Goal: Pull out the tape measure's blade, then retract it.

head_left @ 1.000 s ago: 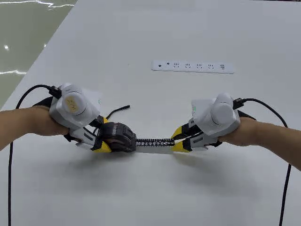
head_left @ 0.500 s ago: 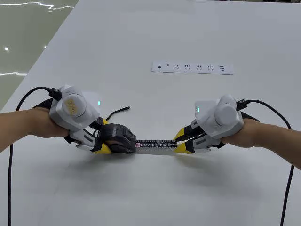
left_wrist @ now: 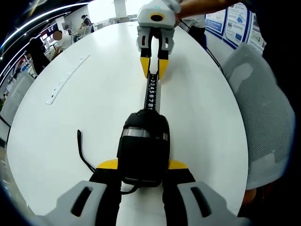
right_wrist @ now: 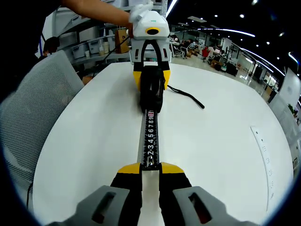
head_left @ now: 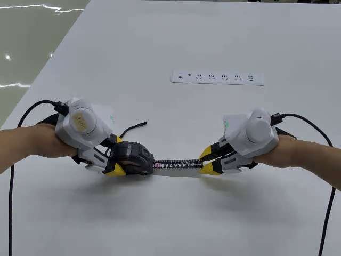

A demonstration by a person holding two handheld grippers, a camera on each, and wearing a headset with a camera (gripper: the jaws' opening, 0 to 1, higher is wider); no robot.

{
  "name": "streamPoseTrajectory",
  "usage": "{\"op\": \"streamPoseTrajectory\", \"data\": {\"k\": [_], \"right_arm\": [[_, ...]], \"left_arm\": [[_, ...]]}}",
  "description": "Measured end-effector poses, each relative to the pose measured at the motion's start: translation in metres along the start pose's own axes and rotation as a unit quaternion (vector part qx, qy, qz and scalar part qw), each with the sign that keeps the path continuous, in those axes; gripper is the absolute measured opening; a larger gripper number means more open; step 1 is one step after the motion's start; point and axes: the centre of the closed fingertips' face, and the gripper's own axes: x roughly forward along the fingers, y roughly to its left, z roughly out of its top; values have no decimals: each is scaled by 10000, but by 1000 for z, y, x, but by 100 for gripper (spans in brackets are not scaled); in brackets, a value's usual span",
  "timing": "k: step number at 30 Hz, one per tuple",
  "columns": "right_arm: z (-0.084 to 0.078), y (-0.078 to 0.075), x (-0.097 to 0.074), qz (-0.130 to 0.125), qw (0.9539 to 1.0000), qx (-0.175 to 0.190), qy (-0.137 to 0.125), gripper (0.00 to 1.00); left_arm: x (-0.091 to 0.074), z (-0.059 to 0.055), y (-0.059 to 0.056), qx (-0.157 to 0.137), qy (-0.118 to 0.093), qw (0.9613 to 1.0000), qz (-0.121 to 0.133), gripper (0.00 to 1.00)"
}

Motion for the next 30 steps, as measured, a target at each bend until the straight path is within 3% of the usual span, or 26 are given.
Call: {"op": "streamPoseTrajectory", "data": {"k": [15, 19, 30], "right_arm": [[-4, -1, -5, 15, 10000, -23, -28, 11], [-5, 0, -7, 14, 10000, -32, -12, 11], [-8, -1, -9, 12, 10000, -21, -15, 11]], "left_arm": [[-3, 5, -6, 15, 3, 10000, 13, 28], [0, -1, 0, 11, -4, 10000, 12, 28], [-1, 2, -2, 16, -9, 10000, 26, 28]]}}
